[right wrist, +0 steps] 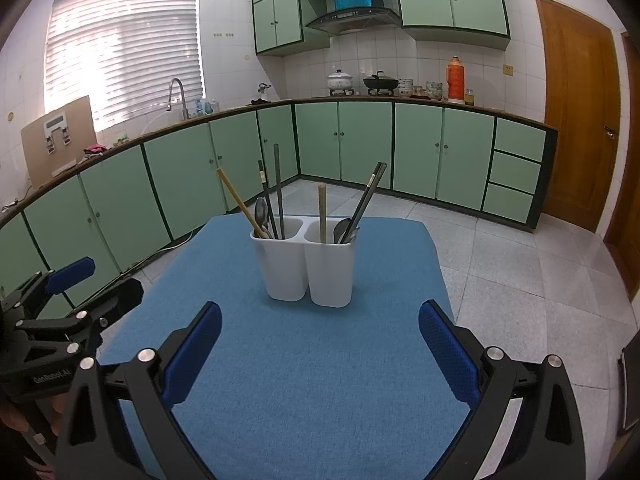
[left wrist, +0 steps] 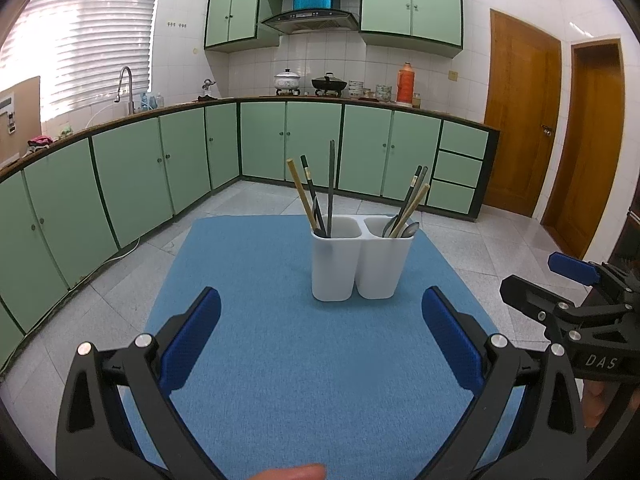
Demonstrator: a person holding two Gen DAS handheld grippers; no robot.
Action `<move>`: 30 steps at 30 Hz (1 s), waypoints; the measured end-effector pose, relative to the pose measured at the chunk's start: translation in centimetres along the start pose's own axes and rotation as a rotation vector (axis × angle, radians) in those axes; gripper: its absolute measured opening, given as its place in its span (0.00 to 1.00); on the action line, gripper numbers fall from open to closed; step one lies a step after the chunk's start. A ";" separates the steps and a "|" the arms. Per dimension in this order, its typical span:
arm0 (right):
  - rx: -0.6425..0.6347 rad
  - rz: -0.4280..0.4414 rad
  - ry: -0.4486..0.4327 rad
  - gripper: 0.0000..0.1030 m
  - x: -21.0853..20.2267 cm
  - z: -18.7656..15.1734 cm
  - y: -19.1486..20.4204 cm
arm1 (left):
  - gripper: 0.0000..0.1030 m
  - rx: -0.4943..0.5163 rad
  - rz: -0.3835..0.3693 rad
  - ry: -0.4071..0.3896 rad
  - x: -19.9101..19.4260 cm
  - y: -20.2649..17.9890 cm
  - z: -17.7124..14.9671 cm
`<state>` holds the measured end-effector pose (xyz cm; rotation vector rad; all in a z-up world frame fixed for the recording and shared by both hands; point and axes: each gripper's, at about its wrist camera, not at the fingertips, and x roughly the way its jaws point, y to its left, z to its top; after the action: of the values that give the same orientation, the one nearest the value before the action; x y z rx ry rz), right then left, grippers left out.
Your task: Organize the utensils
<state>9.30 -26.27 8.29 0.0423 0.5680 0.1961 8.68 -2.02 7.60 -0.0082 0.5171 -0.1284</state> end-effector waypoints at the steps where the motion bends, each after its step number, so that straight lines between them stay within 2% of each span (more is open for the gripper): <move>1: 0.000 0.000 0.000 0.94 0.0 0.0 0.0 | 0.95 0.000 -0.001 0.000 0.0 0.0 0.0; 30: -0.003 0.000 -0.001 0.94 0.0 -0.1 0.0 | 0.95 0.001 -0.004 -0.001 0.1 0.2 0.1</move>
<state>9.28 -26.21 8.18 0.0394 0.5668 0.1971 8.88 -1.82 7.59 -0.0084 0.5159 -0.1321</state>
